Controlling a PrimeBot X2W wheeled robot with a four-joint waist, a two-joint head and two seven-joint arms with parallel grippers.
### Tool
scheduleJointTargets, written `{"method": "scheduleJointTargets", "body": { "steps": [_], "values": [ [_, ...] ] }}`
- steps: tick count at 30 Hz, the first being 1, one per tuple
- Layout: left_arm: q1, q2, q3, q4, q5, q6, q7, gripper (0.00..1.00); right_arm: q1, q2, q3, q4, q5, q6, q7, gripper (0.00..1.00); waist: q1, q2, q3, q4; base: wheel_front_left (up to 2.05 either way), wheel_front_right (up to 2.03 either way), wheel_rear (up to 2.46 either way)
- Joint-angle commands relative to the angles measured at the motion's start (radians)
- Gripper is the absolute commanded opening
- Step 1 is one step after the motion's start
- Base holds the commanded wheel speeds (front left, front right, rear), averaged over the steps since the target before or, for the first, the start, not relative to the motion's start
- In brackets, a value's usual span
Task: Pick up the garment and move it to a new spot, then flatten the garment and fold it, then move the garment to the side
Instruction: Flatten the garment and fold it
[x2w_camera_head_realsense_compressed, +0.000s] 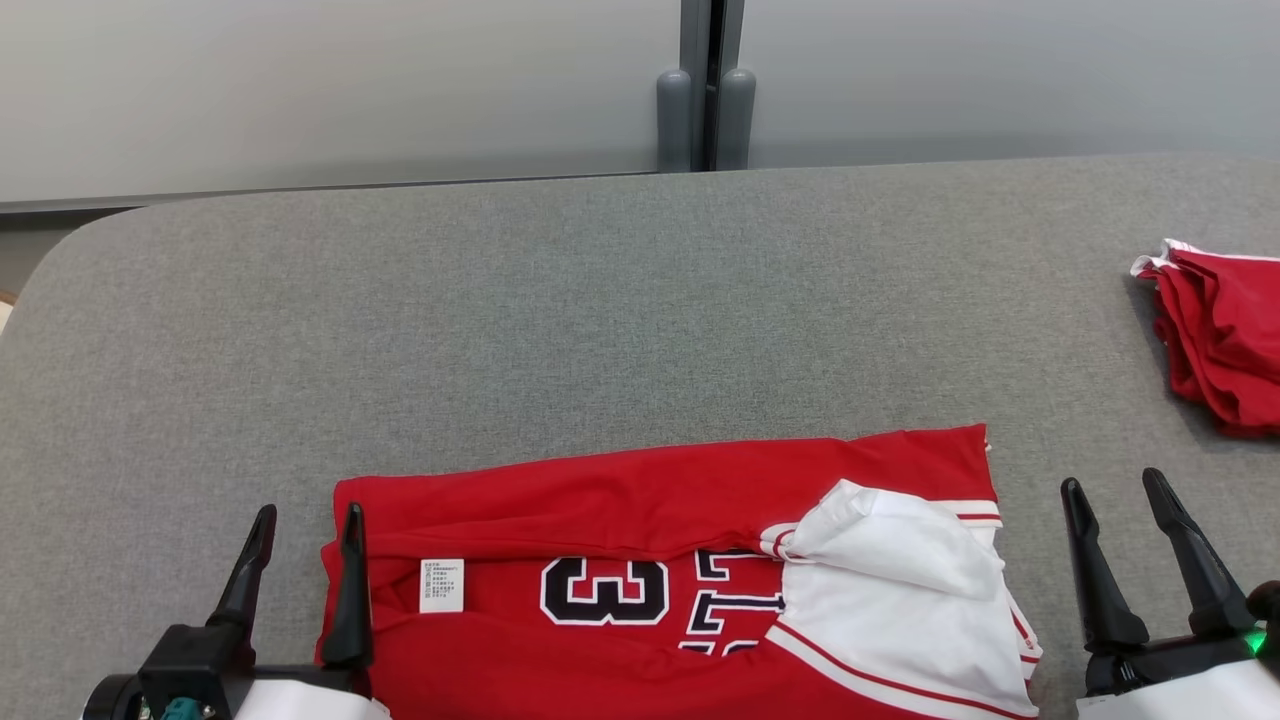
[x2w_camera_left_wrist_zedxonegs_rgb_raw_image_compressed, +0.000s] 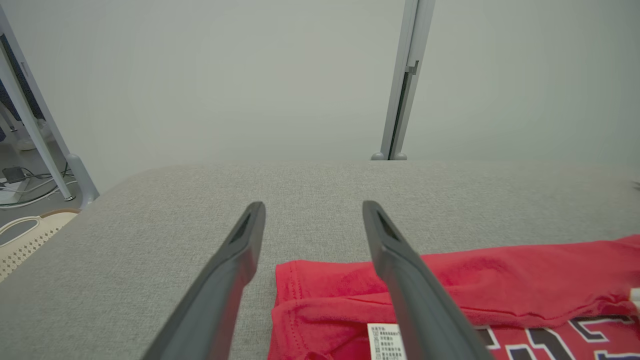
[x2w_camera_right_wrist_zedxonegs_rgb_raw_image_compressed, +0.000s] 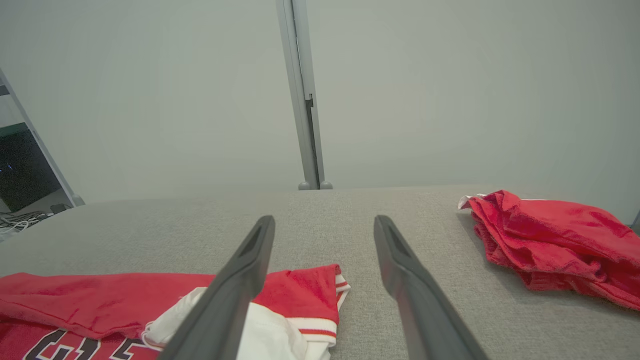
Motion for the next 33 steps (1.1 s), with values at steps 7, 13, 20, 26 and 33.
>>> {"method": "scheduleJointTargets", "body": {
  "steps": [7,13,20,26,33],
  "values": [
    [-0.054,-0.001,-0.006,0.009,0.002,-0.016,-0.003,1.00,-0.039,-0.011,0.018,0.103,0.036,0.000,0.029,1.00,0.0000,-0.0001,0.035,0.016,0.00,0.00,0.00],
    [-0.095,-0.019,-0.020,0.023,0.009,-0.035,-0.006,1.00,-0.087,-0.003,0.085,0.262,0.091,0.000,0.045,1.00,0.0000,-0.0001,0.074,0.039,0.00,0.00,0.00],
    [-0.129,-0.040,-0.021,0.052,0.014,-0.062,-0.007,1.00,-0.122,0.002,0.145,0.408,0.134,0.000,0.129,1.00,0.0000,-0.0001,0.105,0.054,0.00,0.00,0.00],
    [-0.141,-0.050,0.002,0.059,0.030,-0.078,-0.008,1.00,-0.107,-0.003,0.212,0.433,0.150,0.000,0.230,0.00,0.0000,-0.0001,0.114,0.055,0.00,0.00,0.00],
    [-0.130,-0.063,0.033,0.057,0.044,-0.090,-0.008,1.00,-0.100,-0.017,0.184,0.374,0.156,0.000,0.225,0.00,0.0000,-0.0001,0.107,0.047,0.00,0.00,0.00]
  ]
}}
